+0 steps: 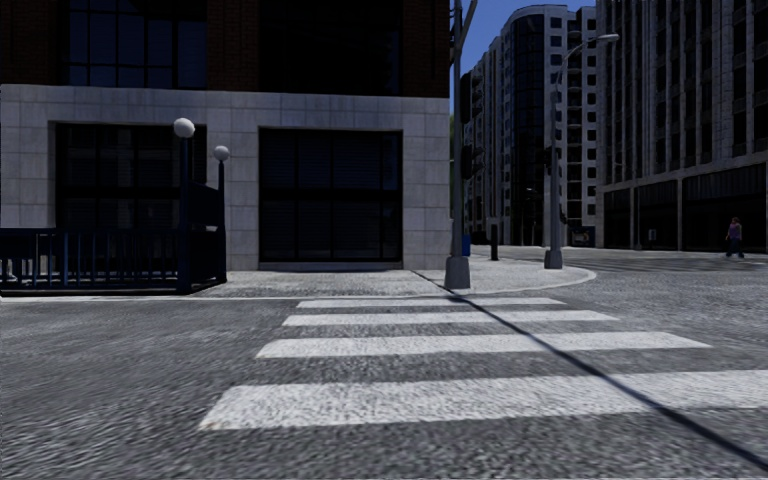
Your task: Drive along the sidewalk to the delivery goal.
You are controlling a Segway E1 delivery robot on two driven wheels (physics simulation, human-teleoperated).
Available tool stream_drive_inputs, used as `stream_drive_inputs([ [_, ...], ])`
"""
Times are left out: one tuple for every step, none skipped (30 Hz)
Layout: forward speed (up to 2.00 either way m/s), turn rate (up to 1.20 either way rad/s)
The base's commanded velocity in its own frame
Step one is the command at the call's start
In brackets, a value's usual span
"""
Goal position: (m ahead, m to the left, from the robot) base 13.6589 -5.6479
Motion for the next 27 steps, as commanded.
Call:
stream_drive_inputs([
  [1.60,0.00],
  [1.60,0.00],
  [1.60,0.00],
  [1.60,0.00],
  [1.60,0.00],
  [1.60,0.00],
  [1.60,0.00],
  [1.60,0.00],
  [1.60,0.00],
  [1.60,0.00],
  [1.60,0.00],
  [1.60,0.00],
  [1.60,0.00],
  [1.60,0.00],
  [1.60,0.00],
  [1.60,0.00],
  [1.60,0.00],
  [1.60,0.00],
  [1.60,0.00],
  [1.60,0.00],
  [1.60,0.00],
  [1.61,0.00],
  [1.61,0.00],
  [1.62,0.00],
  [1.63,0.00],
  [1.64,0.00],
  [1.64,0.00],
])
